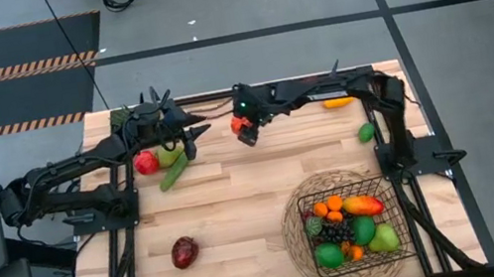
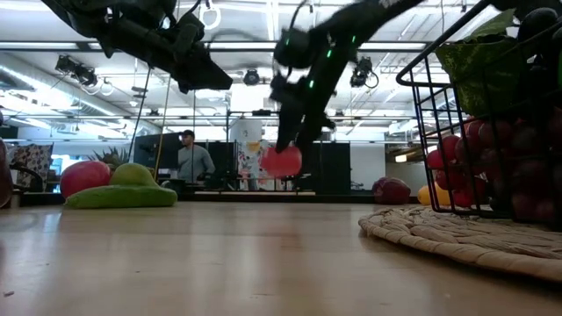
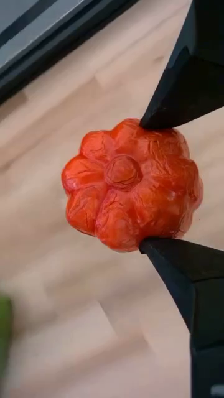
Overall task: Build produce basket
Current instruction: Put the orange pumpkin into the black wire basket
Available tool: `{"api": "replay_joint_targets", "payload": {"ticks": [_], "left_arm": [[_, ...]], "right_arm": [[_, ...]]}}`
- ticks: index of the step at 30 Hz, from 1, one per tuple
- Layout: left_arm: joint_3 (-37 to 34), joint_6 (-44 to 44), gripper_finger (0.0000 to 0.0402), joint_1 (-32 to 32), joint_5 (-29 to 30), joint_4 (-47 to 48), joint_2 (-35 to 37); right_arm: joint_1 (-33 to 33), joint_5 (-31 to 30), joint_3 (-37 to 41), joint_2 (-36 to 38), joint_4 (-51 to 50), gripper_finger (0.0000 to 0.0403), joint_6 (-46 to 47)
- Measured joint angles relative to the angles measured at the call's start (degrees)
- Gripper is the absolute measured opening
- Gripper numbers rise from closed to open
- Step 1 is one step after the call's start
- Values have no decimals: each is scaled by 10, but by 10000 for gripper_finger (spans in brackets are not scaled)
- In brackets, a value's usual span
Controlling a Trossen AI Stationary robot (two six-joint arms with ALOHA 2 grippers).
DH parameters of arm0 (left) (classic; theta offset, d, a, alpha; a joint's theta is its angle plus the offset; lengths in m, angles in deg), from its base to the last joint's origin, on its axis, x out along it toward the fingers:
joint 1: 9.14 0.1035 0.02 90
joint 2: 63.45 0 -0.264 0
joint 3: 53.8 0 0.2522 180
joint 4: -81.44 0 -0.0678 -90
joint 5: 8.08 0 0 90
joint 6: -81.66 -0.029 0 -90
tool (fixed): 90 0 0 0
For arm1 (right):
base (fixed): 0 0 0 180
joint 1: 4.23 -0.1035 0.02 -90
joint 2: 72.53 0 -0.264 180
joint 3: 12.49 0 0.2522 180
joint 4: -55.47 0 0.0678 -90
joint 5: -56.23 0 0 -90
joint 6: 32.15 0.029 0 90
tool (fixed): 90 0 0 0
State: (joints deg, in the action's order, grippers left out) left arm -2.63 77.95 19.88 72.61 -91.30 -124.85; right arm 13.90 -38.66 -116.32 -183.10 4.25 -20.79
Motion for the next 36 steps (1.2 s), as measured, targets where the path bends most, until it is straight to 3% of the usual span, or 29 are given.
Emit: {"api": "replay_joint_targets", "payload": {"ticks": [10, 18, 26, 36], "left_arm": [[0, 0, 132, 0, 0, 5, 0], [0, 3, 132, 0, 0, 5, 0], [0, 5, 132, -17, 0, 5, 0], [0, 5, 132, -19, 0, 5, 0]], "right_arm": [[-133, -2, 0, 166, -219, 288, 127], [-265, -76, 0, 270, -366, 288, 315], [-385, -81, 0, 286, -490, 288, 504], [-535, -60, 1, 271, -507, 288, 696]]}}
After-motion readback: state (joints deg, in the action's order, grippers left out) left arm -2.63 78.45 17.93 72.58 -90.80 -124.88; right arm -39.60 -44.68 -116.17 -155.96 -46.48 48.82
